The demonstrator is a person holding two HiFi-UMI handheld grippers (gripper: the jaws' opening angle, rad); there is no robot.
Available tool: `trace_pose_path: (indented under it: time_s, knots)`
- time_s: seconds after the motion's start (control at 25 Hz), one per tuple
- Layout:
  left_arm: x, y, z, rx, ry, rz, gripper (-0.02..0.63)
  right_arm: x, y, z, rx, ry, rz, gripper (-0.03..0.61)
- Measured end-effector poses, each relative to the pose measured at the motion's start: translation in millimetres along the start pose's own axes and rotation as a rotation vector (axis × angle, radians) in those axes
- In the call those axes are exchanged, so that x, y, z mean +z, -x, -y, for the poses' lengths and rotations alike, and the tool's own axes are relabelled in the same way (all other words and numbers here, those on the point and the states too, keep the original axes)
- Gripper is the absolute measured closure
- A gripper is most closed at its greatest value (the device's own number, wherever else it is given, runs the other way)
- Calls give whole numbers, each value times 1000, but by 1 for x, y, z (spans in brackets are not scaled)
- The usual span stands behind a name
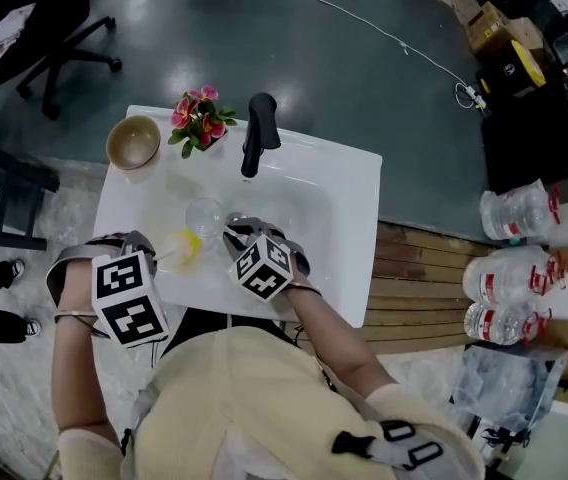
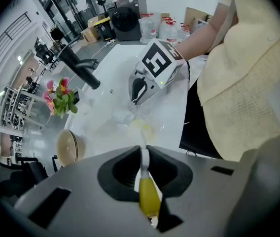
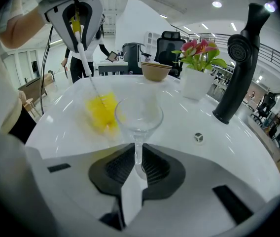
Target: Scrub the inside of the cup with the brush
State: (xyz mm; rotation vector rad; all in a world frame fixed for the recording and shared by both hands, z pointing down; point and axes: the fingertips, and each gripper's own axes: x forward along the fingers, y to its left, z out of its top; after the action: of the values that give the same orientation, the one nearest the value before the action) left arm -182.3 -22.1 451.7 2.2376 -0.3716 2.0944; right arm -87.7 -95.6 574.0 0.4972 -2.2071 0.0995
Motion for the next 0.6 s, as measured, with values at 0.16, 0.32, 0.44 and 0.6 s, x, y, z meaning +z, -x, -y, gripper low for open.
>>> trace_pose_path:
  time_s: [0.16,0.32,0.44,0.6]
  knots:
    - [0,2,2,-12,-9,25,569,0,-1,0,5,-5,1,525]
    - [-1,4,3,-11,-14,56,569,0,-1,-1,14,-5,2,525]
    - [0,7,5,-14,-14,92,569,0,0,-2,23,-7,6,525]
    - [-2,11,6,-16,-6,134,569,0,0,-3,29,-12,5,525]
